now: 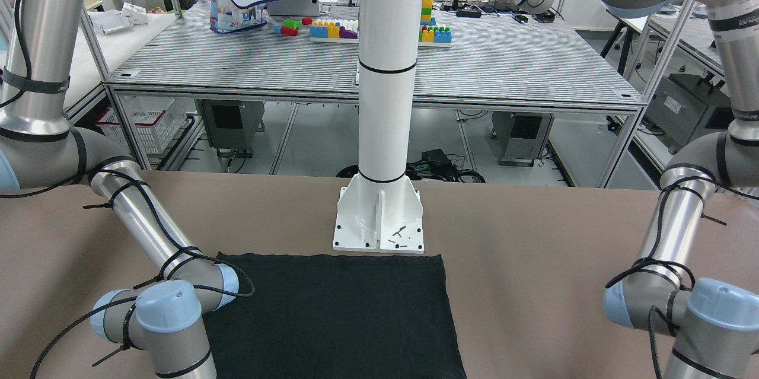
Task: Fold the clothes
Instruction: 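Grasp the sleeve with the right gripper and fold it inward over the chest, then grasp the other sleeve with the left gripper and fold it inward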
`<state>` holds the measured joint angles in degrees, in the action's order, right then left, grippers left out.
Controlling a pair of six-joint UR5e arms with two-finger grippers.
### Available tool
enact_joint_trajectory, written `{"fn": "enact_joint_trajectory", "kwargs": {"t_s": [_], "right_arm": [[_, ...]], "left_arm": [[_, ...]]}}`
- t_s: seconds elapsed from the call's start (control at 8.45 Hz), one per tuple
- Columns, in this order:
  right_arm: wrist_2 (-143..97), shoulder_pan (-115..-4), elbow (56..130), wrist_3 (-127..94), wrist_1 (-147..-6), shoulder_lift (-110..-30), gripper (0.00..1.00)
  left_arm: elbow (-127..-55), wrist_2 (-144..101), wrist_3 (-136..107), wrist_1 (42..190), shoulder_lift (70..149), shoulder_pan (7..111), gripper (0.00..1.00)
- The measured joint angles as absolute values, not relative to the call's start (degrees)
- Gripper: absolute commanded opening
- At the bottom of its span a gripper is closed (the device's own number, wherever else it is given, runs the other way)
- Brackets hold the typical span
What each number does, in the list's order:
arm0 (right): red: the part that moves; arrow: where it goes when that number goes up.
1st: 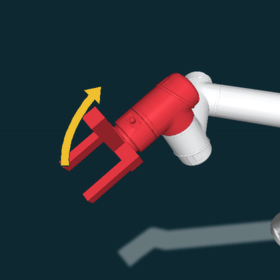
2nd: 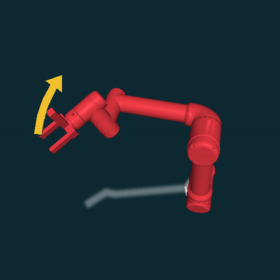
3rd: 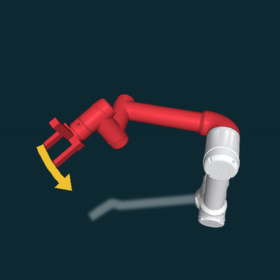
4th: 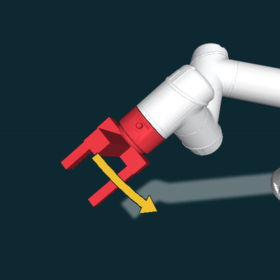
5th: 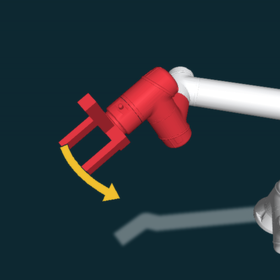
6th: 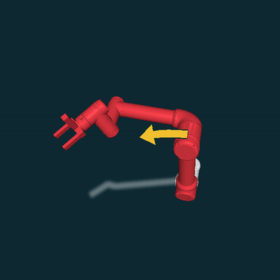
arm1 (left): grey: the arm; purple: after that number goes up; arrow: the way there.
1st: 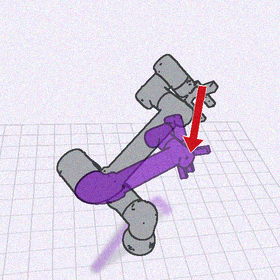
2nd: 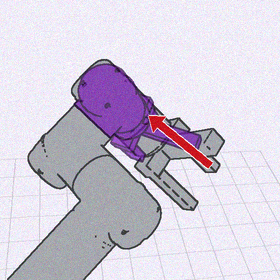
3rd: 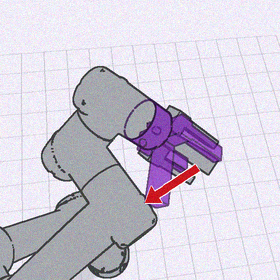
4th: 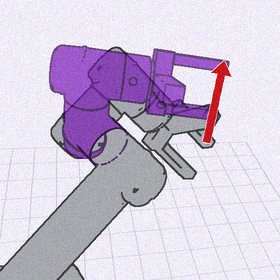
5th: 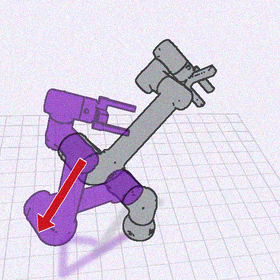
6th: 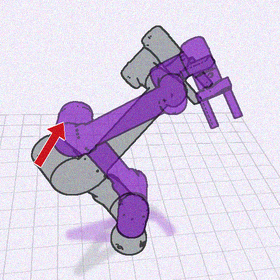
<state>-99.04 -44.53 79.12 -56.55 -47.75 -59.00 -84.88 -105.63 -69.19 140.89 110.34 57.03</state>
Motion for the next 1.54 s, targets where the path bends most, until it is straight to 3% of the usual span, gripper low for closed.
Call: {"fn": "enact_joint_trajectory", "kwargs": {"t_s": [1.06,1.54], "right_arm": [[-95.59,-42.82,79.07,-56.57,-47.78,-58.08,0.95],[-101.15,-45.63,81.81,-56.18,-50.85,-58.33,0.94]], "left_arm": [[-84.79,-103.93,-69.31,140.89,110.61,56.09,1.0],[-88.26,-101.73,-72.63,140.16,110.12,51.0,1.0]]}}
